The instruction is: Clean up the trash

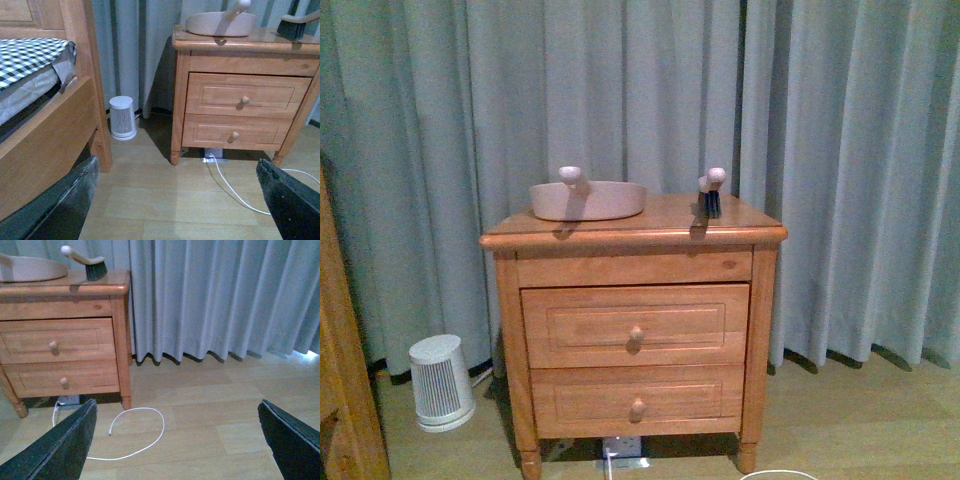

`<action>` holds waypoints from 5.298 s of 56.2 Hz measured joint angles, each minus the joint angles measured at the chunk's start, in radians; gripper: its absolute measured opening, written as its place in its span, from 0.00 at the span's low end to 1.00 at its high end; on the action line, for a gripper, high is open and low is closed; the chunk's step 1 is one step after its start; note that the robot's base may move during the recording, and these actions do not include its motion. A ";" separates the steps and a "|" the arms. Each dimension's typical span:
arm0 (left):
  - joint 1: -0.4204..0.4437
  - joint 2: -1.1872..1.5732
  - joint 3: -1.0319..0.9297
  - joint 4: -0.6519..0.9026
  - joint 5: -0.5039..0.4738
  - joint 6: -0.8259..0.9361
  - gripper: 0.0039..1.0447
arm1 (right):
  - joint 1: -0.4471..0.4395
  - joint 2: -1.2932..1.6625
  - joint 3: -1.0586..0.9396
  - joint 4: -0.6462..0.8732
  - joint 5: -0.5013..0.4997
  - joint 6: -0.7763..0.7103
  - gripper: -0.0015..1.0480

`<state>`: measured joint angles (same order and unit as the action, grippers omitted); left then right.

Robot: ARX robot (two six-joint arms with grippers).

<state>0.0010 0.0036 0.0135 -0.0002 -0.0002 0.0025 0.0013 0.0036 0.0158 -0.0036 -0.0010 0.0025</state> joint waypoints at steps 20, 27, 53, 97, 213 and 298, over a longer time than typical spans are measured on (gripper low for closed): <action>0.000 0.000 0.000 0.000 0.000 0.000 0.93 | 0.000 0.000 0.000 0.000 0.000 0.000 0.93; 0.000 0.000 0.000 0.000 0.000 0.000 0.93 | 0.000 0.000 0.000 0.000 0.000 0.000 0.93; 0.000 0.000 0.000 0.000 0.000 0.000 0.93 | 0.000 0.000 0.000 0.000 0.000 0.000 0.93; 0.000 0.000 0.000 0.000 0.000 0.000 0.93 | 0.000 0.000 0.000 0.000 0.000 0.000 0.93; -0.315 1.884 1.657 -0.579 -0.289 -0.119 0.93 | 0.000 0.000 0.000 0.000 0.000 0.000 0.93; -0.372 2.113 1.682 -0.463 -0.285 -0.220 0.93 | 0.000 0.000 0.000 0.000 0.000 0.000 0.93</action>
<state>-0.3714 2.1170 1.6955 -0.4633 -0.2848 -0.2176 0.0013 0.0032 0.0158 -0.0036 -0.0010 0.0029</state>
